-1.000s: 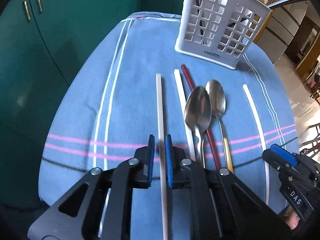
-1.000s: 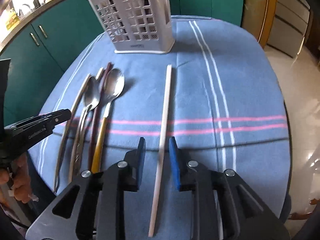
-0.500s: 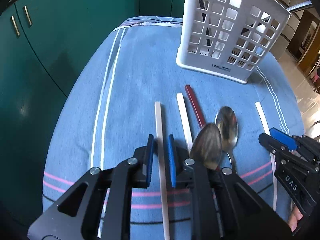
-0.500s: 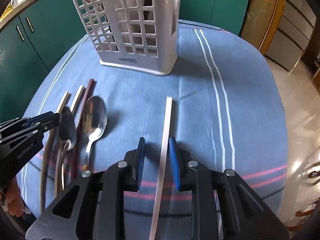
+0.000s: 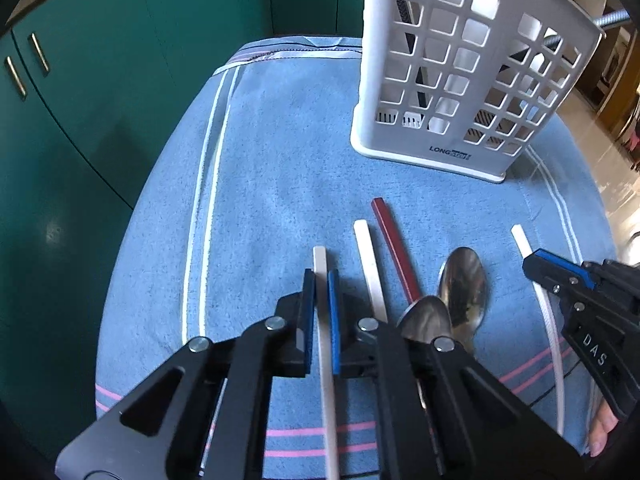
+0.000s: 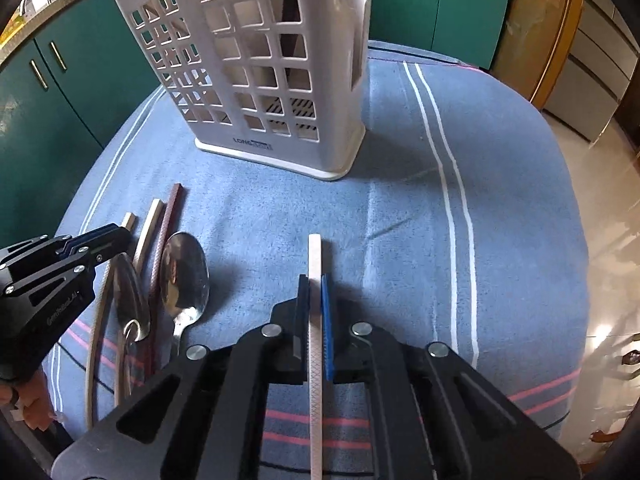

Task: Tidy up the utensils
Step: 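Lift both white chopsticks over the white holder and open both grippers to drop them in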

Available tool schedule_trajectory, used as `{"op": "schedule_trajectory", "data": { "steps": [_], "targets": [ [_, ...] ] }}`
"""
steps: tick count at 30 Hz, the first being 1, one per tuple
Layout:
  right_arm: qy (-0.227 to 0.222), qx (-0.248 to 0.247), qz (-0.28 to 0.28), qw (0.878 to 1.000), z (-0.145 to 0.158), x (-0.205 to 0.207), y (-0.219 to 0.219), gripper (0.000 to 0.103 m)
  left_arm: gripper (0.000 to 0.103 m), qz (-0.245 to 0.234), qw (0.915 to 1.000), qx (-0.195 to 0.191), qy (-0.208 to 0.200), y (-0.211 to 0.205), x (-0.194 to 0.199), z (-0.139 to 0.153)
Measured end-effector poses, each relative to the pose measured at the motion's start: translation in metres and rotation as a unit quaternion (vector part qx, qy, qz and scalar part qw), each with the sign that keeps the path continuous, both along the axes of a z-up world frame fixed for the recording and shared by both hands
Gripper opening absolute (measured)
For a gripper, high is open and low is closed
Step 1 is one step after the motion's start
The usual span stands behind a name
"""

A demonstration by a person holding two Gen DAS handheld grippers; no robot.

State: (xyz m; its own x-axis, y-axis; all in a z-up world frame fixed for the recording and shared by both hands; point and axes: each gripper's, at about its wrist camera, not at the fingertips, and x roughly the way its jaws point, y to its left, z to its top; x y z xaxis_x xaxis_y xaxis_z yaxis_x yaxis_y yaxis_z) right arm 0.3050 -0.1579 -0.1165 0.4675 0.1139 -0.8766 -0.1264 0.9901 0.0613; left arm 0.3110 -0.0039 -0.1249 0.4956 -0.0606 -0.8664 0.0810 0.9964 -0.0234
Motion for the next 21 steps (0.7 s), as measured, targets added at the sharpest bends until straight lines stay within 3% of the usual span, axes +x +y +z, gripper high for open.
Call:
{"op": "schedule_trajectory", "data": {
  "steps": [4,10,21],
  "targets": [
    [-0.031,0.011,-0.006,0.999,0.025,-0.020,-0.011,0.006,0.006,0.004,0.9996,-0.003,-0.026,0.003,-0.010,0.019],
    [-0.103,0.033,-0.015,0.994,0.083,-0.058,-0.032,0.007,0.006,0.005,0.9957,-0.021,-0.091,0.008,-0.039,0.076],
    [-0.233,0.058,-0.017,0.971,0.175,-0.124,-0.042,0.007,0.006,0.006,0.9753,-0.058,-0.213,0.018,-0.095,0.174]
  ]
}}
